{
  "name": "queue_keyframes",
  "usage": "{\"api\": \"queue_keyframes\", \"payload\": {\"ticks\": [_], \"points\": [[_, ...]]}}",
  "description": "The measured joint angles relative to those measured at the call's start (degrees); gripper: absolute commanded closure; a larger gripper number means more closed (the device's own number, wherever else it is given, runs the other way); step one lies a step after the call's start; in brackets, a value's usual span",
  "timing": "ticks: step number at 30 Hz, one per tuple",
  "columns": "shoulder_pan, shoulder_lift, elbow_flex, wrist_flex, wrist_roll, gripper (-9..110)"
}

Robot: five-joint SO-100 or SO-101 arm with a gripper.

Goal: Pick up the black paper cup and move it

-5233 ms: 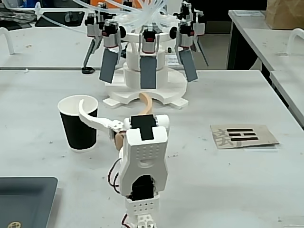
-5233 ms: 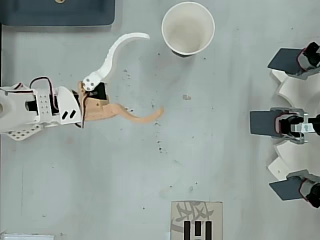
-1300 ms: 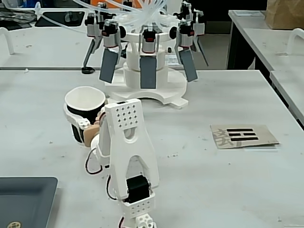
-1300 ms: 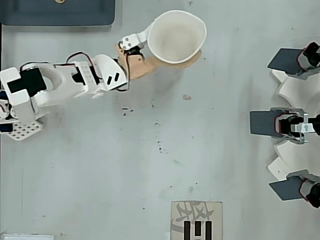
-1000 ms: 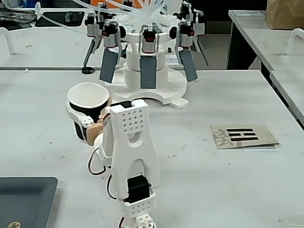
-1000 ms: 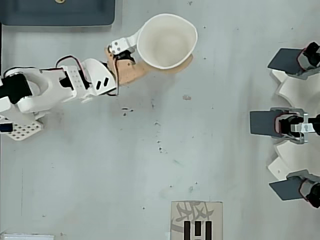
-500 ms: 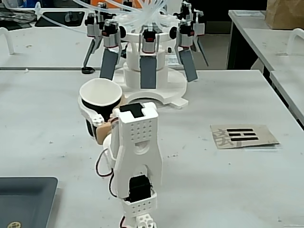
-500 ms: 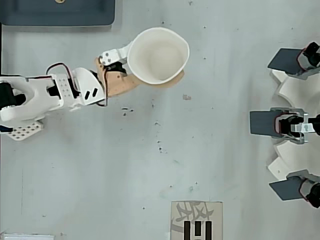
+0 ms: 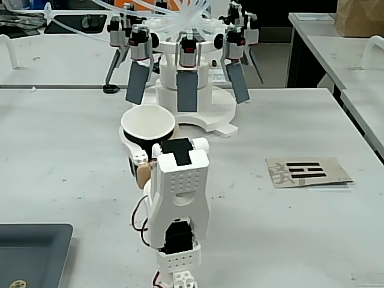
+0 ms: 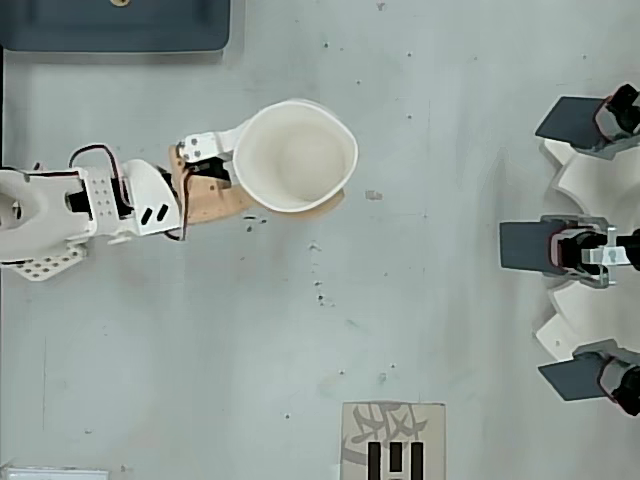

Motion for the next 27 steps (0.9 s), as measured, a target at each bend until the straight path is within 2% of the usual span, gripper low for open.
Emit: {"api": "queue_keyframes", "payload": {"ticks": [18,27], "points": [[9.93,-0.7,2.02,0.88,2.02,90],[12.22,-5.36,-6.06,6.59,2.2,91]]}}
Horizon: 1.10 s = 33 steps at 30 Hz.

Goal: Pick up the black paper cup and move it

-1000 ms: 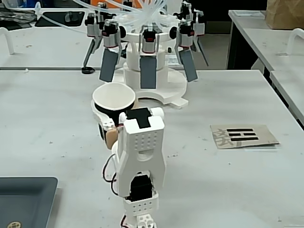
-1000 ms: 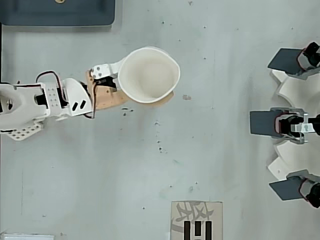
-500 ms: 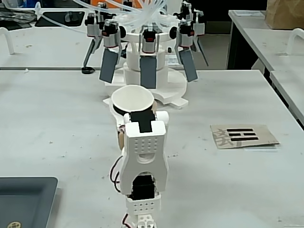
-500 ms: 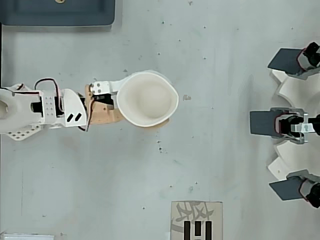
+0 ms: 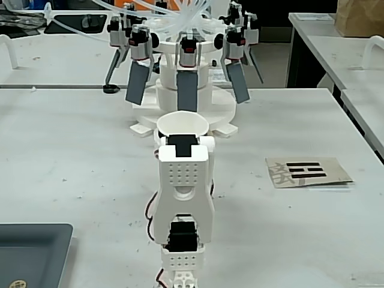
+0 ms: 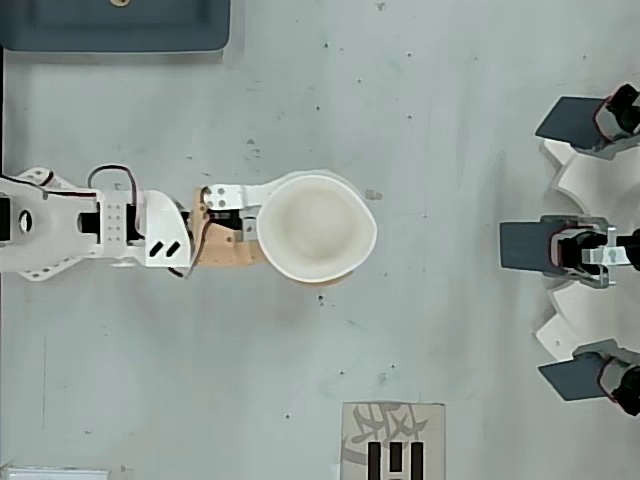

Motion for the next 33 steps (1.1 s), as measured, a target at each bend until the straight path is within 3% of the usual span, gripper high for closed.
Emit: {"api": "queue_keyframes", "payload": {"ticks": [11,33], "points": [[1.58,-3.69,-15.56,12.83,0.0,92],[5.54,-15.47,-38.41,24.52,0.35,92]]}}
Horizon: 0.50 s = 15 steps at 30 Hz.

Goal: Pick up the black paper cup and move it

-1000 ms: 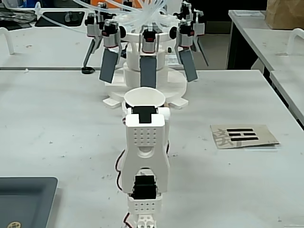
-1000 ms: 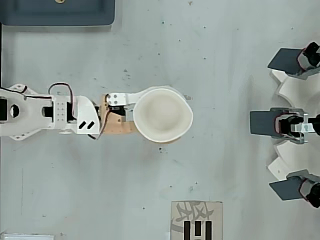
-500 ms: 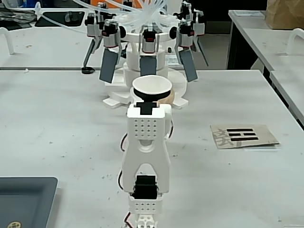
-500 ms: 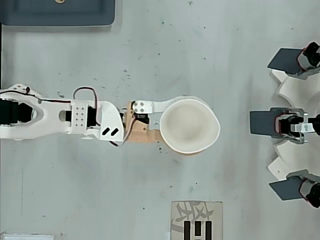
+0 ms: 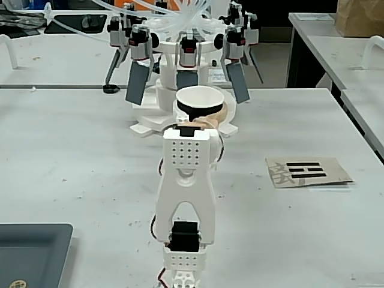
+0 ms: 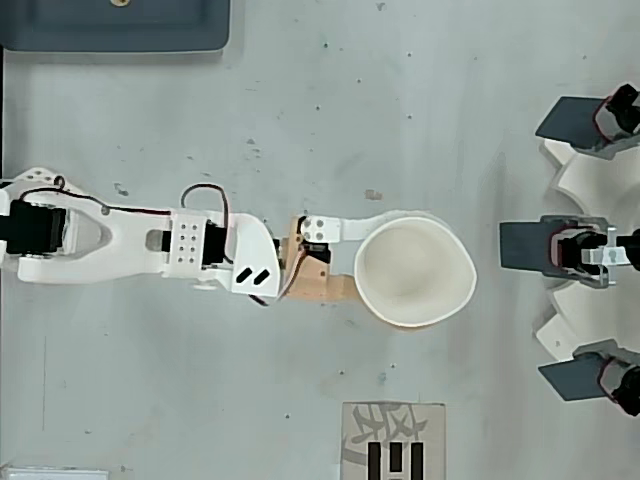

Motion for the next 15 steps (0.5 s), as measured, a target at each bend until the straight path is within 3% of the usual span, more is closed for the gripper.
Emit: {"api": "queue_keyframes", "payload": {"ticks": [15], "points": [[-0.18,-2.11,-6.24,3.6,0.0,92]]}}
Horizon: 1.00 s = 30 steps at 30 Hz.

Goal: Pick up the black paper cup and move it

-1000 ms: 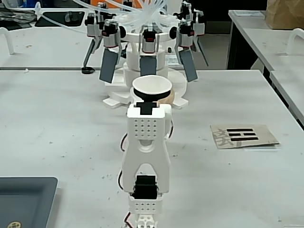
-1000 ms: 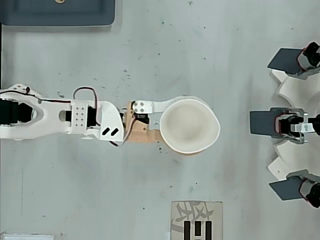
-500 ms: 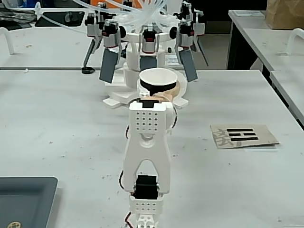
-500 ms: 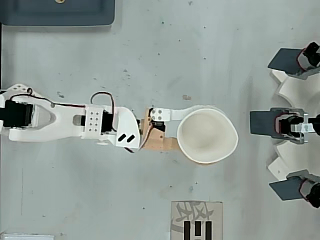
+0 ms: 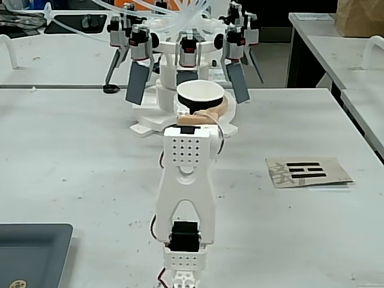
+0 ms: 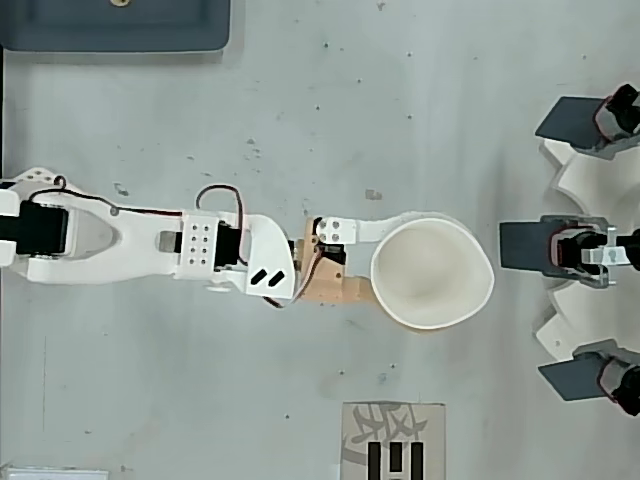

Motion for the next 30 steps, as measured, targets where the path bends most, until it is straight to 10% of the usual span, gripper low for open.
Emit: {"api": "queue_keyframes", "payload": {"ticks": [30], "points": [[-1.67,-0.09,-0.79,0.26,0.09,92]]}}
